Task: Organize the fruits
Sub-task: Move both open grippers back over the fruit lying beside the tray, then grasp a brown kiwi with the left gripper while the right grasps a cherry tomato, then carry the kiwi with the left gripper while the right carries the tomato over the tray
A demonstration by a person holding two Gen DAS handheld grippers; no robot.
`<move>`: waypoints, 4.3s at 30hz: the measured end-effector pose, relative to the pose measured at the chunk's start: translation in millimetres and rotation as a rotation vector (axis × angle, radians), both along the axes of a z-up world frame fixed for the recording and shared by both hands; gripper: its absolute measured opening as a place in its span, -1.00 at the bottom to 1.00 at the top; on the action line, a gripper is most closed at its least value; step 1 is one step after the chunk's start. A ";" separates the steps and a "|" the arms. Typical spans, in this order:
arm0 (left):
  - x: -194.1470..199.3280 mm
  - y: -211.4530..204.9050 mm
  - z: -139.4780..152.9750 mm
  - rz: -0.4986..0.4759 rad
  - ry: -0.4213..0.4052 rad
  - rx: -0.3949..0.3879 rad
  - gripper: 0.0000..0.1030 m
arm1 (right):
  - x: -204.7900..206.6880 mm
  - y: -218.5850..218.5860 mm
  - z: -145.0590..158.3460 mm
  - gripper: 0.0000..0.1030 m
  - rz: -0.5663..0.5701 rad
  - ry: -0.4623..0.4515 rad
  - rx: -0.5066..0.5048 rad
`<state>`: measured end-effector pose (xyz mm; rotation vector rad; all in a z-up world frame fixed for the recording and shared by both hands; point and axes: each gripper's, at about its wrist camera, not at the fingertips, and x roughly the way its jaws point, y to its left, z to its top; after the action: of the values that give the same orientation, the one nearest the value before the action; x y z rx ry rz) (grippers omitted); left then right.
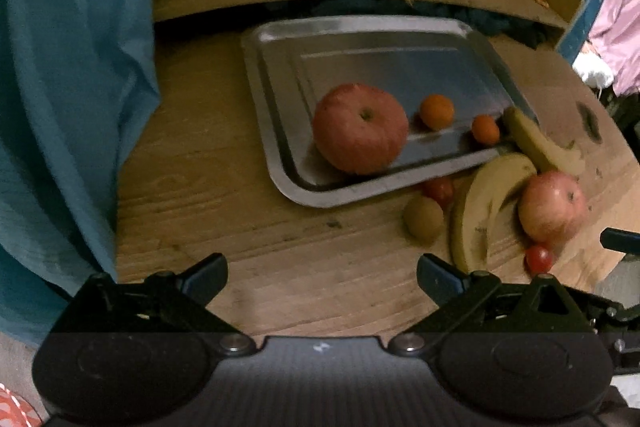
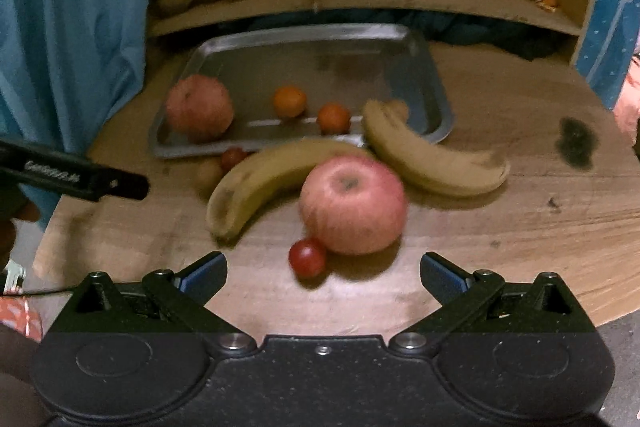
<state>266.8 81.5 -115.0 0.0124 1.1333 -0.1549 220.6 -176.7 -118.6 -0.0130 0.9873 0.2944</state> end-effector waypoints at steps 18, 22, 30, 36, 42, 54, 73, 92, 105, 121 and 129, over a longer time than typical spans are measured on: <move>6.2 -26.3 -8.8 -0.067 0.015 0.052 0.99 | 2.5 -3.8 -10.4 0.80 0.031 0.054 0.043; 8.8 -30.7 -9.6 -0.087 0.014 0.055 0.99 | 1.8 -3.6 -9.3 0.71 0.031 0.044 0.042; 14.5 -45.5 -15.0 -0.134 0.010 0.084 0.99 | 3.2 -5.8 -13.6 0.61 0.004 0.045 0.041; 16.6 -50.9 -15.4 -0.148 -0.002 0.094 0.99 | 3.8 -7.5 -17.1 0.38 -0.004 0.051 0.051; 17.5 -51.1 -11.8 -0.143 -0.032 0.099 0.99 | 5.4 -5.7 -18.4 0.14 -0.001 0.054 0.049; 16.9 -52.9 -8.7 -0.182 -0.044 0.058 0.52 | 8.3 -2.8 -18.7 -0.09 -0.002 0.048 0.052; 23.4 -69.3 -13.3 -0.250 -0.009 0.054 -0.10 | 13.9 2.4 -18.9 -0.25 0.006 0.044 0.063; 34.0 -80.8 -16.4 -0.240 -0.011 0.062 -0.36 | 14.3 -1.0 -18.8 -0.35 0.020 0.040 0.080; 29.0 -76.4 -16.0 -0.218 -0.009 0.039 -0.38 | 13.2 -1.3 -20.2 -0.51 0.034 0.034 0.099; 14.8 -62.4 -12.2 -0.159 0.001 0.050 -0.38 | 16.3 4.3 -21.3 -0.49 0.078 0.020 0.124; 4.0 -67.2 -9.0 -0.181 0.016 0.056 -0.38 | 18.7 8.1 -21.4 -0.54 0.121 0.015 0.134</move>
<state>270.8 14.4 -124.0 0.1639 1.1518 -0.2843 239.3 -168.6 -139.9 0.0520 0.9818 0.4715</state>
